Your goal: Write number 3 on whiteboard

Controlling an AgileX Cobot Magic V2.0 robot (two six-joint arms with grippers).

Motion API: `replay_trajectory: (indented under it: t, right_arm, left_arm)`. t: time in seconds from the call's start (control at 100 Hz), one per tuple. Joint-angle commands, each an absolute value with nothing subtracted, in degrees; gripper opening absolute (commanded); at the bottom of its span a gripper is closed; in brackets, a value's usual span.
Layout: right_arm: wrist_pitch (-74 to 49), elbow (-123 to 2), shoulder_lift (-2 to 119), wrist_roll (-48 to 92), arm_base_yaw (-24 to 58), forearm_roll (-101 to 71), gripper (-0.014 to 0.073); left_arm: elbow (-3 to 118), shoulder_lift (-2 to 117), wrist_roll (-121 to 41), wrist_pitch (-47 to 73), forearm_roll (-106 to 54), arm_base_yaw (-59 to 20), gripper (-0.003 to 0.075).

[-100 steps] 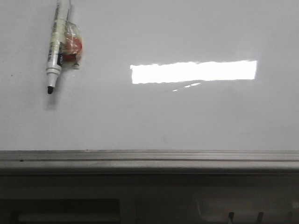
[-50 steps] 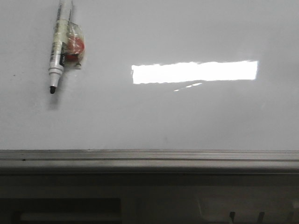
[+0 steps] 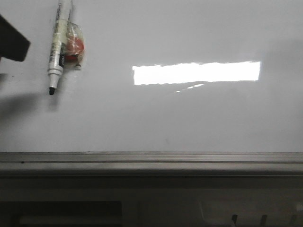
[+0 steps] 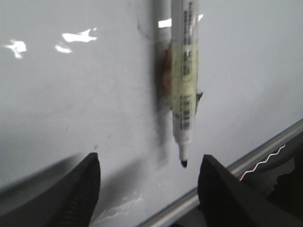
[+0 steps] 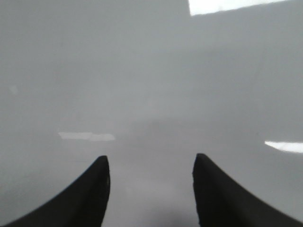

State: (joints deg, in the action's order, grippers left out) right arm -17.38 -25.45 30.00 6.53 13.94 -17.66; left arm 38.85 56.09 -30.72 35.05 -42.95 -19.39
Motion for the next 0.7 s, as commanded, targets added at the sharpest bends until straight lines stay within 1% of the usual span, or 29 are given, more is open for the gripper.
replay_trajectory:
  t: [0.0,0.11,0.18,0.25,0.32,0.34,0.37,0.44,0.48,0.5,0.51,0.52,0.69]
  right_arm:
    - [-14.4,-27.6,30.5,7.3,14.6,-17.3,0.0356]
    - [-16.0,-27.6,30.5,7.3,14.8,-17.3,0.0356]
    - [-16.5,-27.6,30.4,7.3,14.8,-17.3,0.0356]
    - [-16.5,-27.7,30.4,7.3,14.8,-17.3,0.0356]
    - [-16.5,-27.8,30.4,7.3,14.8,-17.3,0.0356]
    - [-16.5,-27.8,30.4,7.3,14.8,-17.3,0.0356]
    - [-16.5,-27.9,30.4,7.3,14.8,-17.3,0.0356]
    - [-16.5,-27.9,30.4,7.3,14.8,-17.6,0.0356]
    - [-16.5,-27.9,30.4,7.3,14.8,-17.9,0.0356]
    - [-16.5,-28.1,30.4,7.3,14.8,-18.2,0.0356]
    - [-16.7,-28.1,30.4,7.3,14.8,-18.5,0.0356]
    - [-16.7,-28.2,30.4,7.3,14.8,-18.5,0.0356]
    - [-21.4,-33.6,30.4,7.6,15.2,-19.7,0.0356]
  left_arm:
    - [42.1,58.2,-31.1,27.5,-45.3,-22.9,0.0403]
    - [42.4,61.2,-31.1,22.6,-45.2,-25.3,0.0403]
    - [42.4,62.7,-31.1,22.3,-45.2,-25.6,0.0401]
    - [42.4,64.1,-31.1,22.3,-45.2,-25.6,0.0382]
    - [42.4,65.0,-31.1,22.1,-45.2,-25.6,0.0327]
    - [42.4,65.4,-31.1,22.1,-45.2,-25.6,0.0294]
    - [42.4,65.6,-31.1,22.1,-45.2,-25.6,0.0265]
    - [42.4,65.8,-31.1,22.1,-44.7,-25.6,0.0144]
    - [42.4,65.8,-31.1,22.1,-44.6,-25.6,0.0058]
    - [42.4,65.8,-31.1,22.0,-44.6,-25.6,-0.0002]
    - [42.4,65.8,-31.1,22.0,-44.6,-25.6,-0.0002]
    - [42.4,65.8,-31.1,22.0,-44.6,-25.6,-0.0019]
    - [45.5,63.9,-31.5,25.4,-44.8,-26.1,-0.0021]
